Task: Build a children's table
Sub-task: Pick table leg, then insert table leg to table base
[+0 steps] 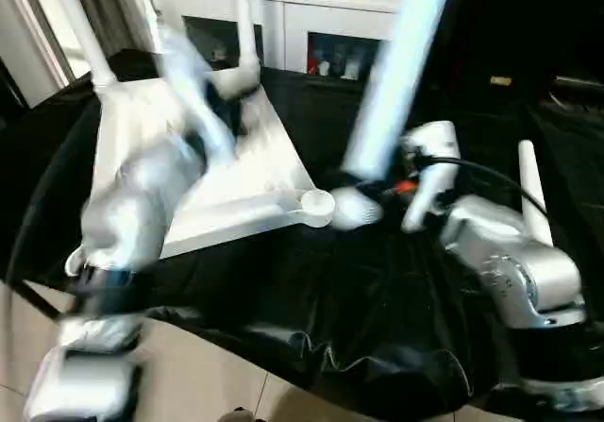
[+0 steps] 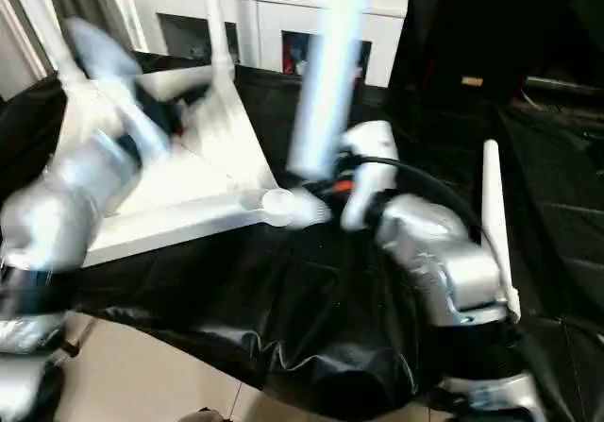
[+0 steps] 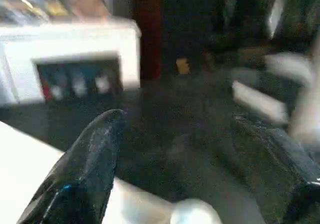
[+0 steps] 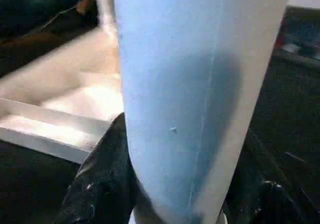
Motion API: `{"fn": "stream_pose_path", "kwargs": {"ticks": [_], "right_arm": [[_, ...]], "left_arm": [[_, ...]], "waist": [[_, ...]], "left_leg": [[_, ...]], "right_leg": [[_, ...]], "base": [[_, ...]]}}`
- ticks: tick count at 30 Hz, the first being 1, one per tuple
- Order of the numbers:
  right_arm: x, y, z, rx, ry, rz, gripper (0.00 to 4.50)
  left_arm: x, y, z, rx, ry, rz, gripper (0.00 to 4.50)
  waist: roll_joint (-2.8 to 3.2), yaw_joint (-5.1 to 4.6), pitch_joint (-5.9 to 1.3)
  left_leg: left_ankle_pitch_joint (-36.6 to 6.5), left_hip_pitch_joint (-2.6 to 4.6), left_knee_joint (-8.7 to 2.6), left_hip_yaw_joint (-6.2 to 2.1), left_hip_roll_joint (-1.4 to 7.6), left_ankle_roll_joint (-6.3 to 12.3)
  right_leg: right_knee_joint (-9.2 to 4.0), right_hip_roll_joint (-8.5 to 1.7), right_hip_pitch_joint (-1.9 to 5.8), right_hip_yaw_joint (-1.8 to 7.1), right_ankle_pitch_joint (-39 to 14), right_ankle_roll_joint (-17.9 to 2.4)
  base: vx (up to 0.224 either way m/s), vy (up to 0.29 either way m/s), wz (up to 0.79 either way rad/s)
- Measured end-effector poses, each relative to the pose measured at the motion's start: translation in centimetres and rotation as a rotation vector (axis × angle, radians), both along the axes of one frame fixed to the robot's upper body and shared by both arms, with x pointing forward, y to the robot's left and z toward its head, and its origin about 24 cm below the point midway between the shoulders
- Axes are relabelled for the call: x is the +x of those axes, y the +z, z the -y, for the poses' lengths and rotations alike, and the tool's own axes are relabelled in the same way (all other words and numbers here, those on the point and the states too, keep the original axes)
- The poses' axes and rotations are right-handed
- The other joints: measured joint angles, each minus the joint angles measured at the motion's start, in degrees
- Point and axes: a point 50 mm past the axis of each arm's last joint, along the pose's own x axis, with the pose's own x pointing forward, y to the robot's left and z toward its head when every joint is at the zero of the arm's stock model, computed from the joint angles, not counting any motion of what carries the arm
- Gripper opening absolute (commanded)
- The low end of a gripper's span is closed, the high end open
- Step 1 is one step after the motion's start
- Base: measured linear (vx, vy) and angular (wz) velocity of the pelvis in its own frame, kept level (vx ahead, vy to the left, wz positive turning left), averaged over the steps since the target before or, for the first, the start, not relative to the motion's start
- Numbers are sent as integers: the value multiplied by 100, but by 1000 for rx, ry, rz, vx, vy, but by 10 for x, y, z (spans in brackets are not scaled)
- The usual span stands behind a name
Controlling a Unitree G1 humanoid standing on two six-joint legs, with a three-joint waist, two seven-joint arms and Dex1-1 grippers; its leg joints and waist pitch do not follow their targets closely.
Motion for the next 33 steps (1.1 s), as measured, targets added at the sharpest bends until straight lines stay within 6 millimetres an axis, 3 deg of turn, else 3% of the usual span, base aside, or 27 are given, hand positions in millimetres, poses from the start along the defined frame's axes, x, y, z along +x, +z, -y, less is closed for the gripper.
{"fn": "stream_pose_path", "kwargs": {"ticks": [5,6,10,11,15,27,33], "right_arm": [[9,-10,11,-103,-123,75,186],[9,-9,11,-106,-135,96,186],[11,-11,11,-94,-153,114,186],[11,-12,10,-85,-158,112,186],[11,-13,8,-59,-166,105,186],[3,-26,9,-1,-135,59,186],[1,-21,9,-3,-111,76,186]], "left_arm": [[-3,-19,-7,270,-84,6,379],[-4,-25,-7,301,-107,-9,360],[-7,-50,-5,349,-170,-103,330],[-6,-57,-6,362,-173,-136,301],[-3,-79,-15,391,-140,-243,288],[13,-101,-28,430,-105,-365,164],[18,-103,-34,466,-118,-400,115]], "waist": [[4,-30,1],[5,-38,2],[5,-55,2],[7,-60,2],[12,-98,3],[43,-116,1],[47,-114,0]], "left_leg": [[-7,2,-8,7,0,7],[-8,4,-11,8,0,9],[-5,14,-13,8,0,8],[-4,14,-13,8,0,7],[-3,18,-13,9,0,6],[1,15,-12,9,1,14],[1,20,-12,9,1,14]], "right_leg": [[19,0,-10,2,-23,-37],[19,0,-10,2,-24,-39],[23,0,-6,2,-22,-43],[24,0,-6,2,-18,-49],[24,0,-4,2,-10,-61],[12,0,0,1,-6,-67],[12,0,5,0,-4,-70]], "base": [[0,0,0],[0,0,0],[0,0,0],[0,0,0],[0,0,0],[0,0,0],[0,0,0]]}}
